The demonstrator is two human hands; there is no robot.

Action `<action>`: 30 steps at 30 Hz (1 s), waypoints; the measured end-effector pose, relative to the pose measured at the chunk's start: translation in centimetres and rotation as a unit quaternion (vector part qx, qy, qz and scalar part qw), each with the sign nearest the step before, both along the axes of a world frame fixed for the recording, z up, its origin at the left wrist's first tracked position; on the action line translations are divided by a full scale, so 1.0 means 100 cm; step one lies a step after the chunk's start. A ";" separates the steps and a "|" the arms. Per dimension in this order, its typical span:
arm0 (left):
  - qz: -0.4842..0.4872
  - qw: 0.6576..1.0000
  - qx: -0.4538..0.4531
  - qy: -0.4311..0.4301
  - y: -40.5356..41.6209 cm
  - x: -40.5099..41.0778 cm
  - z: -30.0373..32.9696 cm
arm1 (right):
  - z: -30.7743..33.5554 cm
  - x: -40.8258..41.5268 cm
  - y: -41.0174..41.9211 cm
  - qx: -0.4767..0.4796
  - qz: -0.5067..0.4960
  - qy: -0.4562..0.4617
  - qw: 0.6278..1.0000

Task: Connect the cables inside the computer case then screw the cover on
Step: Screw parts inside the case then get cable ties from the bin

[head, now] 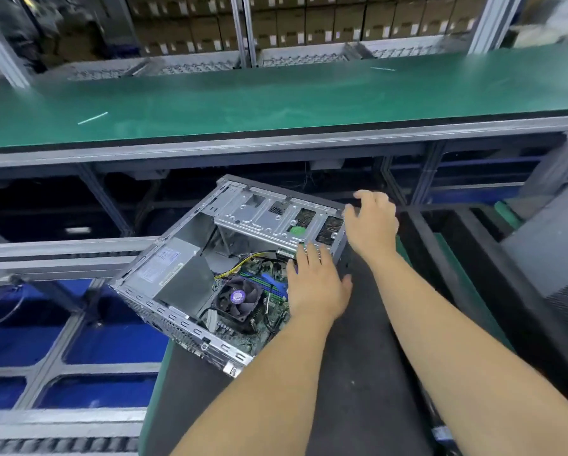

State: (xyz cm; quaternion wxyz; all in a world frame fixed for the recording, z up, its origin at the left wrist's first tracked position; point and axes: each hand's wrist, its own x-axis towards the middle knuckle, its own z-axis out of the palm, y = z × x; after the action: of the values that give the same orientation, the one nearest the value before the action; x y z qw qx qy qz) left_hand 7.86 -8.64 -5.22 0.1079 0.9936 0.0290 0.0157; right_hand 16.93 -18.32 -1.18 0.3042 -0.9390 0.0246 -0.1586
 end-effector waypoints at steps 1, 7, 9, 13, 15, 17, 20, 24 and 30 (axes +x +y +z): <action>-0.008 1.000 0.014 0.005 0.000 0.001 -0.002 | 0.001 0.020 0.002 -0.059 0.029 0.038 0.997; -0.013 1.000 0.022 -0.004 0.004 0.007 -0.005 | -0.008 0.085 0.028 -0.261 0.124 0.157 0.944; -0.013 1.000 0.018 0.007 0.004 0.007 -0.005 | -0.021 0.084 0.033 -0.277 0.119 0.135 0.944; -0.017 1.000 0.025 0.009 0.006 0.008 -0.004 | -0.031 0.082 0.027 -0.280 0.118 0.104 0.947; -0.023 0.999 0.021 0.004 0.007 0.005 -0.005 | -0.031 0.080 0.023 -0.282 0.120 0.101 0.946; -0.038 0.999 0.008 0.006 0.010 0.001 -0.006 | -0.031 0.073 0.019 -0.281 0.105 0.099 0.949; -0.084 0.996 -0.001 0.026 0.019 -0.003 -0.011 | -0.036 0.056 0.007 -0.280 0.070 0.093 0.953; -0.184 0.982 0.005 0.040 0.051 -0.015 -0.005 | -0.035 0.020 -0.007 -0.263 -0.012 0.126 0.957; -0.227 0.973 0.026 -0.032 0.113 -0.048 0.006 | -0.046 -0.051 -0.029 -0.222 -0.021 0.147 0.964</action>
State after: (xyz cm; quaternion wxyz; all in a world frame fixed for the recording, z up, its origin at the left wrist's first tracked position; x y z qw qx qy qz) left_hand 3.10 2.69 -4.66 0.0834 0.9757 -0.2012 0.0232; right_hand 11.88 -21.22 -5.75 0.0775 -0.9952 0.0531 -0.0267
